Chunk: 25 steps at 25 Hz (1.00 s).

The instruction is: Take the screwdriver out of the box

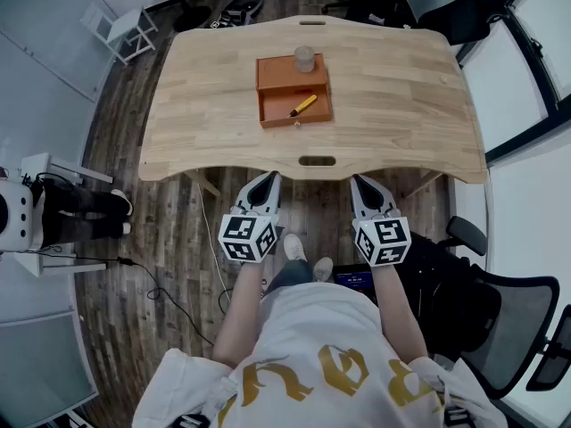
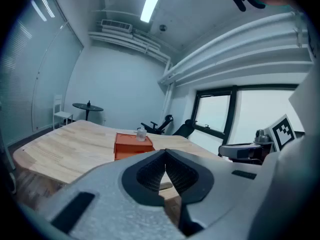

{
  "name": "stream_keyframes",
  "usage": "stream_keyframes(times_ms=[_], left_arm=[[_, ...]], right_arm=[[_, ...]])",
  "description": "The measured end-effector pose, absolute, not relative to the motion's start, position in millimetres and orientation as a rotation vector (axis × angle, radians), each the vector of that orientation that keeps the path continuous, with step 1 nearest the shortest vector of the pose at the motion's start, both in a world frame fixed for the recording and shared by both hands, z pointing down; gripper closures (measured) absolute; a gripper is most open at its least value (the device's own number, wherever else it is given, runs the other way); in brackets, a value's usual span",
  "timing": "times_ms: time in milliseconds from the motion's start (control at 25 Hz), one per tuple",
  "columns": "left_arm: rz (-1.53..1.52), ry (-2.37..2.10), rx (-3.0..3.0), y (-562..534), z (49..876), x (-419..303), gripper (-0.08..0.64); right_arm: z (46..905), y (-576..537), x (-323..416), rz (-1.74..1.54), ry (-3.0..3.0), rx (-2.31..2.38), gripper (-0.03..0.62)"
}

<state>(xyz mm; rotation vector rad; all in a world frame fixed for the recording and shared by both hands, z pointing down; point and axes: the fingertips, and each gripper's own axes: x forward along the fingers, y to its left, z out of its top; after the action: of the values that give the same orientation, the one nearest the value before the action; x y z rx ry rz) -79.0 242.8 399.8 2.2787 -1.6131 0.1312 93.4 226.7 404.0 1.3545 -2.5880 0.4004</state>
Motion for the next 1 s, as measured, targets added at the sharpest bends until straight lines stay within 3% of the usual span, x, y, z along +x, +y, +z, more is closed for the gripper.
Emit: stream_keyframes(times_ms=[1000], left_arm=[[0.146, -1.630, 2.272, 226, 405, -82, 0.551]], right_arm=[[421, 211, 92, 0.448, -2.609, 1.292, 0.581]])
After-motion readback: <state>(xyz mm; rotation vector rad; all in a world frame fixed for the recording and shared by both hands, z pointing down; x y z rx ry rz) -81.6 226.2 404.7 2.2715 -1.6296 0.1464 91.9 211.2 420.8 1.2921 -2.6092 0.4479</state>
